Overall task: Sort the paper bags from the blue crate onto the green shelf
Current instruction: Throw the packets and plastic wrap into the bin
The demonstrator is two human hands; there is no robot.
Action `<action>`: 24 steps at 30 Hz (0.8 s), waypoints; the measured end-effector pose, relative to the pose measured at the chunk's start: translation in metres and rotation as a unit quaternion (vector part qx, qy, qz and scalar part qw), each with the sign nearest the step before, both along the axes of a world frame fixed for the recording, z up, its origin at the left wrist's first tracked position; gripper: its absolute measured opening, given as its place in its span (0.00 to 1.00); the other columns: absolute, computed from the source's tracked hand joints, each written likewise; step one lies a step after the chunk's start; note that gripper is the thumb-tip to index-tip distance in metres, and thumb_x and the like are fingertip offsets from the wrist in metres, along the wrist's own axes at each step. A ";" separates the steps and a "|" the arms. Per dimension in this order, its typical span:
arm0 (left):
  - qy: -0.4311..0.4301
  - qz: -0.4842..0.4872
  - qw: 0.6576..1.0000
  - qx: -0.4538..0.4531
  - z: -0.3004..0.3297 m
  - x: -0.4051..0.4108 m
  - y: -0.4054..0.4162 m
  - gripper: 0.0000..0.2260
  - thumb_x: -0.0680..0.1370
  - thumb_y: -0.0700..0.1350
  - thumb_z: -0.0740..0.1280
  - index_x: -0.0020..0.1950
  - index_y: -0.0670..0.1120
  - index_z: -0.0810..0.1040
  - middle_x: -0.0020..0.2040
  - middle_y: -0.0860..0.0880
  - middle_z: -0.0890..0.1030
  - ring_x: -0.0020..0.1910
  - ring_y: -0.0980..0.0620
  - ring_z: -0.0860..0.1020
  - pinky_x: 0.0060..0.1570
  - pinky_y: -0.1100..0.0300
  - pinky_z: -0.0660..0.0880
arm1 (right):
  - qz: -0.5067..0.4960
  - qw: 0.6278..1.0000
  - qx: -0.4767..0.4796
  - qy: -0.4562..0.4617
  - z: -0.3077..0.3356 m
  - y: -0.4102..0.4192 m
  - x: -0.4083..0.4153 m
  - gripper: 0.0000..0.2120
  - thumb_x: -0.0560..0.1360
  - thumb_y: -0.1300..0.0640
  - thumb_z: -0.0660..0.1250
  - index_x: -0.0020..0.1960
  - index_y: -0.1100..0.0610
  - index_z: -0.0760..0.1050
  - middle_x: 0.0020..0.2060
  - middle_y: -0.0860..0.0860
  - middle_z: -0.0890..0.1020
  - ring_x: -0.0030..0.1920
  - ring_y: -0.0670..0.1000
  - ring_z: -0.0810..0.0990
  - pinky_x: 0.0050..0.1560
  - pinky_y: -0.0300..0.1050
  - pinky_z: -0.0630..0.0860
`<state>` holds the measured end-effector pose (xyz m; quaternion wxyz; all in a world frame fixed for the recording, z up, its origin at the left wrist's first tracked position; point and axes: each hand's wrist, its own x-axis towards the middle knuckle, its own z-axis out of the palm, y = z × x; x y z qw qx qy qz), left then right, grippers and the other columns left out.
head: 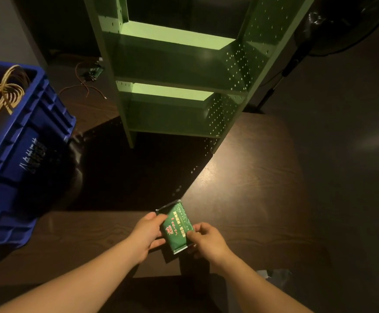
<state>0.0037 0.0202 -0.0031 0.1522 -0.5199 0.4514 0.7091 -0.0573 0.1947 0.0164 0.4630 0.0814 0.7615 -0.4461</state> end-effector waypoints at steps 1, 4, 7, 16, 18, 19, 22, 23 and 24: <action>0.000 -0.018 1.000 -0.009 -0.003 0.001 0.000 0.12 0.84 0.47 0.66 0.66 0.48 0.76 0.59 0.46 0.82 0.57 0.47 0.80 0.49 0.52 0.81 | -0.015 1.000 -0.002 0.007 0.002 0.003 0.001 0.07 0.81 0.55 0.67 0.54 0.59 0.77 0.48 0.57 0.86 0.37 0.50 0.84 0.37 0.44 0.77; 0.007 -0.048 0.999 -0.012 -0.003 0.000 0.002 0.10 0.84 0.50 0.67 0.63 0.50 0.78 0.56 0.47 0.85 0.48 0.50 0.83 0.38 0.59 0.79 | -0.078 0.997 -0.013 0.013 0.008 0.012 0.005 0.08 0.81 0.54 0.68 0.54 0.58 0.79 0.48 0.56 0.86 0.38 0.49 0.83 0.40 0.44 0.79; 0.012 -0.075 0.997 -0.004 -0.002 -0.007 0.009 0.11 0.83 0.50 0.68 0.63 0.48 0.76 0.56 0.45 0.83 0.43 0.51 0.80 0.35 0.60 0.80 | -0.137 0.990 -0.022 0.018 0.010 0.024 0.012 0.08 0.81 0.54 0.67 0.54 0.57 0.80 0.46 0.56 0.86 0.37 0.50 0.81 0.39 0.45 0.78; 0.045 -0.211 0.976 0.029 0.008 -0.022 0.054 0.07 0.85 0.49 0.65 0.58 0.47 0.78 0.50 0.44 0.86 0.42 0.50 0.84 0.32 0.61 0.79 | -0.287 0.957 -0.023 0.032 0.019 0.072 0.052 0.07 0.82 0.53 0.66 0.54 0.54 0.81 0.41 0.53 0.86 0.34 0.50 0.80 0.34 0.43 0.75; 0.049 -0.239 0.969 0.030 0.012 -0.023 0.073 0.07 0.84 0.49 0.65 0.58 0.47 0.79 0.47 0.46 0.86 0.40 0.51 0.84 0.33 0.61 0.79 | -0.308 0.950 -0.030 0.034 0.017 0.088 0.063 0.07 0.82 0.54 0.66 0.55 0.55 0.80 0.37 0.54 0.85 0.32 0.49 0.79 0.31 0.42 0.72; 0.053 -0.252 0.966 0.033 0.015 -0.024 0.084 0.07 0.84 0.49 0.65 0.57 0.47 0.79 0.44 0.48 0.86 0.38 0.52 0.84 0.33 0.60 0.79 | -0.323 0.945 -0.035 0.037 0.017 0.098 0.068 0.06 0.82 0.55 0.66 0.55 0.56 0.80 0.36 0.54 0.85 0.32 0.49 0.79 0.31 0.43 0.72; 0.063 -0.297 0.952 0.043 0.024 -0.030 0.117 0.09 0.84 0.50 0.65 0.58 0.47 0.80 0.40 0.50 0.87 0.38 0.52 0.83 0.37 0.59 0.79 | -0.379 0.922 -0.063 0.046 0.019 0.129 0.074 0.06 0.82 0.58 0.65 0.56 0.58 0.79 0.41 0.55 0.86 0.34 0.51 0.80 0.30 0.43 0.73; 0.070 -0.314 0.946 0.047 0.027 -0.034 0.129 0.09 0.85 0.50 0.65 0.59 0.47 0.80 0.40 0.50 0.87 0.38 0.52 0.82 0.38 0.59 0.78 | -0.399 0.913 -0.071 0.047 0.020 0.139 0.074 0.06 0.82 0.58 0.65 0.56 0.58 0.79 0.42 0.56 0.87 0.34 0.51 0.81 0.30 0.43 0.73; 0.077 -0.331 0.939 0.049 0.029 -0.037 0.140 0.09 0.85 0.50 0.64 0.59 0.46 0.80 0.41 0.50 0.87 0.39 0.51 0.82 0.40 0.58 0.78 | -0.415 0.905 -0.080 0.049 0.020 0.150 0.073 0.07 0.82 0.59 0.65 0.57 0.59 0.79 0.43 0.56 0.87 0.34 0.51 0.81 0.30 0.43 0.74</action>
